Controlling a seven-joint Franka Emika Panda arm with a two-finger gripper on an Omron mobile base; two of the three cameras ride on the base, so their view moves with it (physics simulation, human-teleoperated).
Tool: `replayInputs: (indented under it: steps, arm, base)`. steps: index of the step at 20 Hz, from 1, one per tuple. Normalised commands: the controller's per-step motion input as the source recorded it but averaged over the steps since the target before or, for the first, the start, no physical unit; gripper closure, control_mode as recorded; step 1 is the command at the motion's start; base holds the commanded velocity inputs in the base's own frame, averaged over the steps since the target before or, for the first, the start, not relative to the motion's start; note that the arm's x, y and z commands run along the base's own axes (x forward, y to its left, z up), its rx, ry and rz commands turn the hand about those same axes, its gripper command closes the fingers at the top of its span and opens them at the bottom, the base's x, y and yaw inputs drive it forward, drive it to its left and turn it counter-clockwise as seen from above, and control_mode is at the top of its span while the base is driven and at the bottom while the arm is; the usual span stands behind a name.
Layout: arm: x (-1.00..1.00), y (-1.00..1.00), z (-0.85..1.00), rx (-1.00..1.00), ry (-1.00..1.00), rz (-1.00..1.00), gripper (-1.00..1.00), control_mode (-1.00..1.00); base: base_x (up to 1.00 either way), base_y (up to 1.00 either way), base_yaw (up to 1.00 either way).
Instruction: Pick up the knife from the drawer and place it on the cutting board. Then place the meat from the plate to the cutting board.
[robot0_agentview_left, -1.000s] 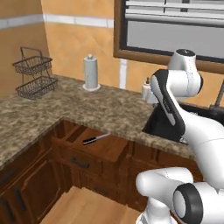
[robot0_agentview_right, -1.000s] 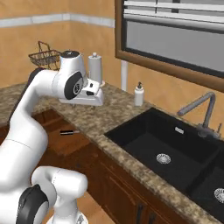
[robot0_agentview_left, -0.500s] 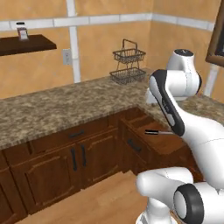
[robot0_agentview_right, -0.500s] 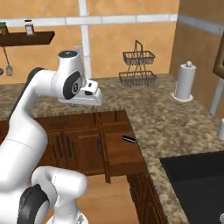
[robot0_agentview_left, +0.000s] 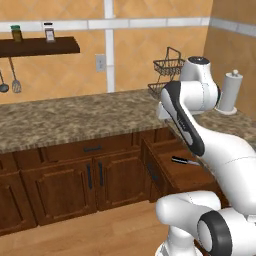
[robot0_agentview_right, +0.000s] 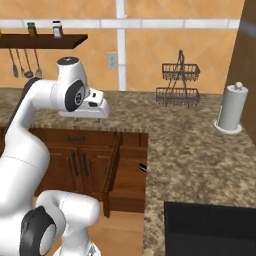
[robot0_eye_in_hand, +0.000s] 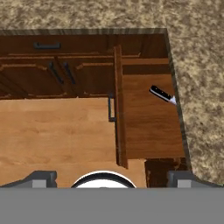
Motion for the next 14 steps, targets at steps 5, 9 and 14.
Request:
replayInputs:
  steps: [5,9,14]
  arm:
    - [0.0,0.0,0.0,0.0,0.0,0.0,-1.0,1.0]
    - [0.0,0.0,0.0,0.0,0.0,0.0,-1.0,1.0]
    - [0.0,0.0,0.0,0.0,0.0,0.0,-1.0,1.0]
  base:
    - [-0.19,-0.52,0.01]
    - [-0.36,0.0,0.05]
    - [-0.08,0.0,0.03]
